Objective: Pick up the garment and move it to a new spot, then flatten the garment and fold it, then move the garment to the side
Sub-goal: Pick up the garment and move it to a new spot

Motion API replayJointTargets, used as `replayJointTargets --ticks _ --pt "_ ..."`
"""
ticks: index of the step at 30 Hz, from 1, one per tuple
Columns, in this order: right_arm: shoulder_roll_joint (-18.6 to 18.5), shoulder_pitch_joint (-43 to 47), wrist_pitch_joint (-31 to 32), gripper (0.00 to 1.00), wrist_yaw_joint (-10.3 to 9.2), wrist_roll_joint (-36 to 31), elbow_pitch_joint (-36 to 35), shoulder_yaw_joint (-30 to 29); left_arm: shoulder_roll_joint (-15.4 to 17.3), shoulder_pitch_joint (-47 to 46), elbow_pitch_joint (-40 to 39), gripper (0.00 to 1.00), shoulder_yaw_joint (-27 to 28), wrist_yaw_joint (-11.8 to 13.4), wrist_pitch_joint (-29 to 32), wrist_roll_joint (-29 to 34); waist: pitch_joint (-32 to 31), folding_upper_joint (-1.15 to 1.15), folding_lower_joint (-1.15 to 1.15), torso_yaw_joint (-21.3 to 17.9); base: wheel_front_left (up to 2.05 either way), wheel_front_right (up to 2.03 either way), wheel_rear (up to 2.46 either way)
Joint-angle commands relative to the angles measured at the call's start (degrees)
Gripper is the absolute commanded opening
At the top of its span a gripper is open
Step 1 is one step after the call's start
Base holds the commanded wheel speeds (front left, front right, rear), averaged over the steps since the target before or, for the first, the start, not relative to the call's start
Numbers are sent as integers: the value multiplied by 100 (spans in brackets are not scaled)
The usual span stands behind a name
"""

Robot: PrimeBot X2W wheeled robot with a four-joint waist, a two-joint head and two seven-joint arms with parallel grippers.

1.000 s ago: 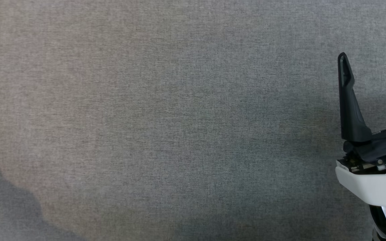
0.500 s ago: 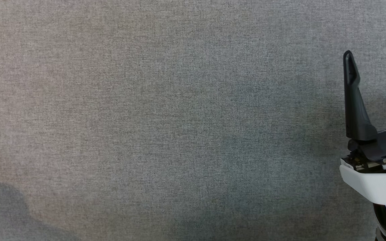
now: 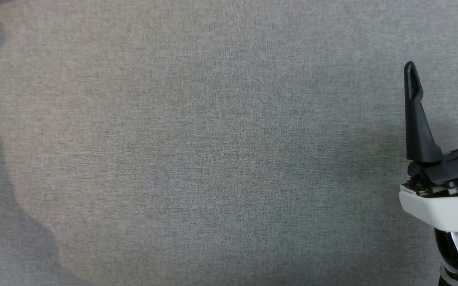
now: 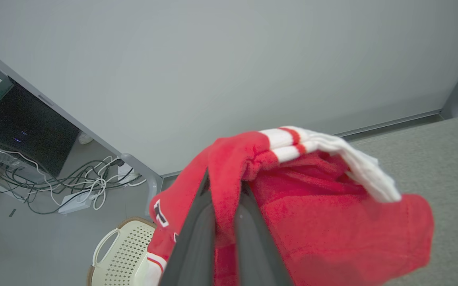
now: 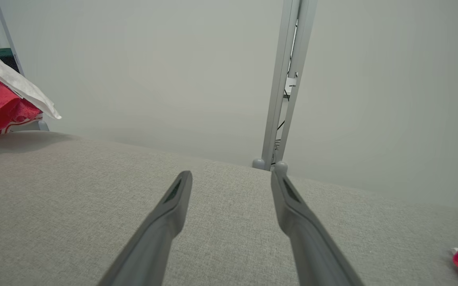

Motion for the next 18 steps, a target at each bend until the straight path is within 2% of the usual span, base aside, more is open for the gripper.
replayJointTargets --ticks 1,5,12,18 --pt "-25 -44 -77 100 1 65 79 -18 -31 -105 -145 0 -76 5 -41 -53 -226 0 0 9 0 0 0" --pt "-24 -35 -204 100 1 204 302 -81 -111 -194 -551 0 -318 5 -142 -110 -604 0 0 -3 0 0 0" --pt "-24 168 -422 100 1 456 745 -233 -570 101 -1337 0 -769 31 -169 -113 -1378 0 0 -27 0 0 0" --pt "-25 422 -618 100 1 679 1078 -384 -1199 781 -2270 0 -1204 354 -216 -12 -1920 0 0 -74 0 0 0"
